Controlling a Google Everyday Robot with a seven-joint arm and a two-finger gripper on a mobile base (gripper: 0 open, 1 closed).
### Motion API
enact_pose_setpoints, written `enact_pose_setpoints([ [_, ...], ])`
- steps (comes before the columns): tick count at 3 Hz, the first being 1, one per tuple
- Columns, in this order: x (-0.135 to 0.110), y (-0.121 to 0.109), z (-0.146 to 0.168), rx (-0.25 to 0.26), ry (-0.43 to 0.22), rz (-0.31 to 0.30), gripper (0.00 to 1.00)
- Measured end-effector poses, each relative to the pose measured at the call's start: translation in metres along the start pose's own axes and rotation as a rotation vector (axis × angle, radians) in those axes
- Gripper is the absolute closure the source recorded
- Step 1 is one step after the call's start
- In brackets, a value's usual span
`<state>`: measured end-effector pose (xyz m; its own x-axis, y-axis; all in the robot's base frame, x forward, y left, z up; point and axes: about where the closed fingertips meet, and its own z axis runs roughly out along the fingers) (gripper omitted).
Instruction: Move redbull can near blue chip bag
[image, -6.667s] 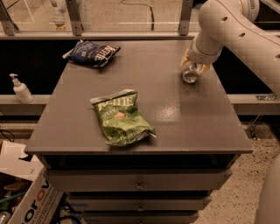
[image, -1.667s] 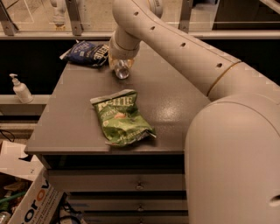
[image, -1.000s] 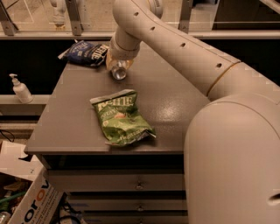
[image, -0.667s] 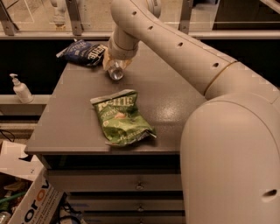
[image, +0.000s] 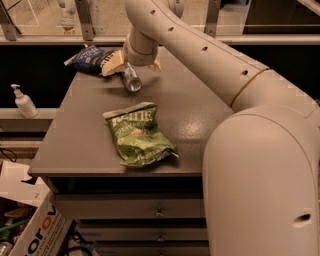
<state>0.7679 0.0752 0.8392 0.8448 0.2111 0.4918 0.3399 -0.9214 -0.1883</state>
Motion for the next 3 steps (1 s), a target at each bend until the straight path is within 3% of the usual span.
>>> enact_pose_setpoints([
  [1, 0.003, 0.010, -0.015, 0.005, 0.019, 0.009, 0.00],
  [3, -0.007, 0.079, -0.072, 0.033, 0.100, 0.189, 0.00],
])
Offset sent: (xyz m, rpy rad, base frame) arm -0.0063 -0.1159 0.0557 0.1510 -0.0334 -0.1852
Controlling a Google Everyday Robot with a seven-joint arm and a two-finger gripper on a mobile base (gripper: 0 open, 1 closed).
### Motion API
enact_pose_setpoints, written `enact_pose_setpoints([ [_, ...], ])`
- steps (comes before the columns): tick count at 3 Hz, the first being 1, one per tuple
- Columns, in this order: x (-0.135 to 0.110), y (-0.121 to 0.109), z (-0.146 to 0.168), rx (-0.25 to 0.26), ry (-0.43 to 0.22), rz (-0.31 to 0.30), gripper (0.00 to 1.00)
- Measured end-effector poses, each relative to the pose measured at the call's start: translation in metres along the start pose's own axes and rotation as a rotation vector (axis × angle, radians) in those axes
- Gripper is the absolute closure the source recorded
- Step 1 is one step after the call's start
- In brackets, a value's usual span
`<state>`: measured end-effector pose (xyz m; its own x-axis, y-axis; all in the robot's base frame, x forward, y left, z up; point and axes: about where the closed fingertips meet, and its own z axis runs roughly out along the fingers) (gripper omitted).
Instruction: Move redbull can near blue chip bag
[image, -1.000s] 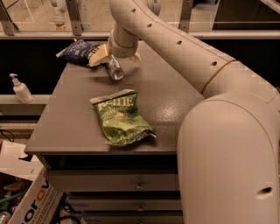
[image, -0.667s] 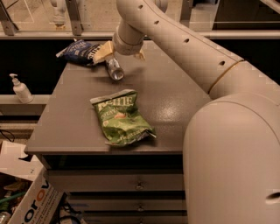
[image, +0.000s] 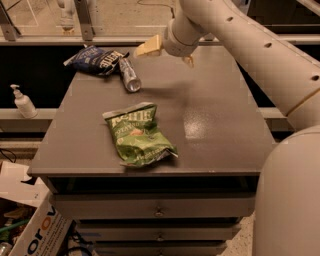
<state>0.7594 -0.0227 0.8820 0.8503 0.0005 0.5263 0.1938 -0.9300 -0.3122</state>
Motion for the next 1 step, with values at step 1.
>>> enact_pose_setpoints([
  [1, -0.0007, 0.0099, -0.0041, -0.003, 0.004, 0.016, 0.00],
])
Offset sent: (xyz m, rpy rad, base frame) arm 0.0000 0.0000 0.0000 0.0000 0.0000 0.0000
